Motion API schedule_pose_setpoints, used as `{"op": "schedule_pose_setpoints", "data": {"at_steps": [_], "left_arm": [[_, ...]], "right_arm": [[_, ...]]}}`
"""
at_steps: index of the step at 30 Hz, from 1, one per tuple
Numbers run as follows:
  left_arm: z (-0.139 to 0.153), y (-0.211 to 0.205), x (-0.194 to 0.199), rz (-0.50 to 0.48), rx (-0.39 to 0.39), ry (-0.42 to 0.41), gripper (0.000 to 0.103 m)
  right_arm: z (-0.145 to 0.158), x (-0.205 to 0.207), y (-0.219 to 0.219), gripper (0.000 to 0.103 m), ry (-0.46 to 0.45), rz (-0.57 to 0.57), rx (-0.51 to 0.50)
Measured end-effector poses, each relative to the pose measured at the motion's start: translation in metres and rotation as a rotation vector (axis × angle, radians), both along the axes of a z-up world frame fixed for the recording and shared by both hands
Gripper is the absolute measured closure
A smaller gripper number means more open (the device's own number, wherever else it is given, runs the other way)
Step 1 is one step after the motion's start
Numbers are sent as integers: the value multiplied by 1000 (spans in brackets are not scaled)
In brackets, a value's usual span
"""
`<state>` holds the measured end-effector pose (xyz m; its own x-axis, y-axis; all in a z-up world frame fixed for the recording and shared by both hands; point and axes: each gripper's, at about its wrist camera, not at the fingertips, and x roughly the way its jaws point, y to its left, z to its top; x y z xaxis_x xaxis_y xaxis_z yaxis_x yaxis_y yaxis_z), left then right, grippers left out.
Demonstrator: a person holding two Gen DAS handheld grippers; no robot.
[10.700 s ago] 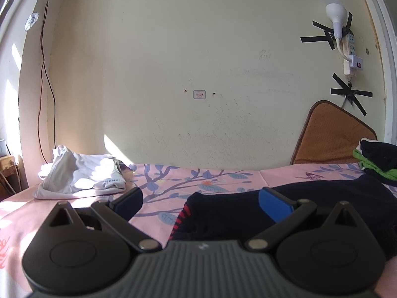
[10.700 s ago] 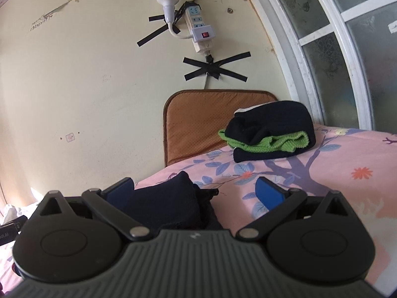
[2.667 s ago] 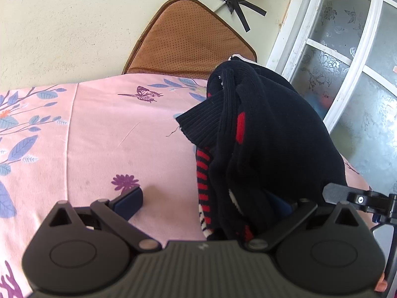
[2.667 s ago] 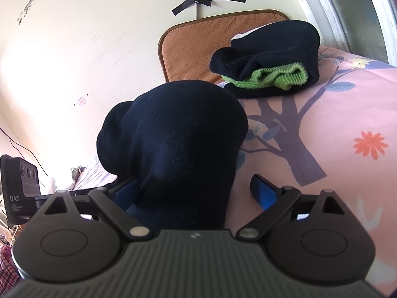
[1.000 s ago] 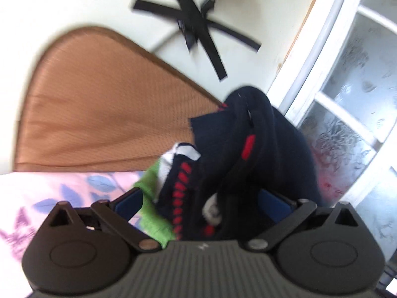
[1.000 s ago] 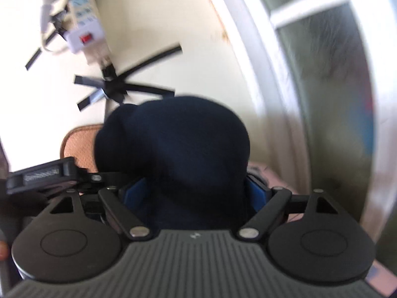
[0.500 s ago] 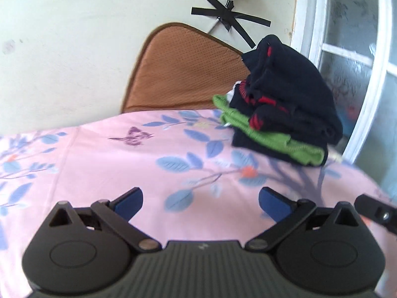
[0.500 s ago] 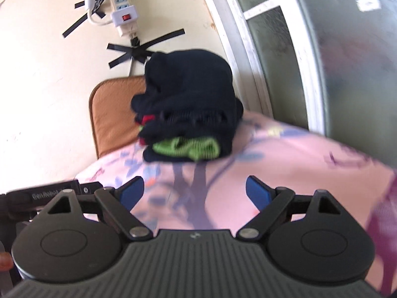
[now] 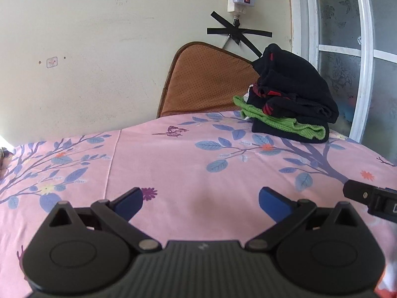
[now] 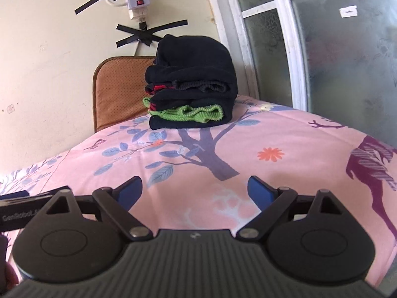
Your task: Fold small clothes
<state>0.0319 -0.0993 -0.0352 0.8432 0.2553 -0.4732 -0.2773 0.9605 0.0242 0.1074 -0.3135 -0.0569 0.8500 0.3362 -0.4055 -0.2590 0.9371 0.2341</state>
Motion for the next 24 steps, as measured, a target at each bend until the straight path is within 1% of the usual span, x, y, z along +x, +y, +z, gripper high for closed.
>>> {"op": "schedule_pose_setpoints", "data": {"at_steps": [3,8,12,19,24], "left_arm": [[1,-3,-3,-10,22,-18,0],[2,-6,-3,-23,35,-18,0],[2,-5,-3,-26,24,-20,0],[2,-2,-3,-16,6,-18,0],[2,2,-5,18,-4,-26,0]], "right_arm": [[-1,1,-4,9,8,-20,16],[-2,1,-6,9,18,-42,28],[-2,0,-7,9,11,-46,32],[-2,2,-8,9,26,-33,44],[-2,3,-7,9,32,-20,47]]}}
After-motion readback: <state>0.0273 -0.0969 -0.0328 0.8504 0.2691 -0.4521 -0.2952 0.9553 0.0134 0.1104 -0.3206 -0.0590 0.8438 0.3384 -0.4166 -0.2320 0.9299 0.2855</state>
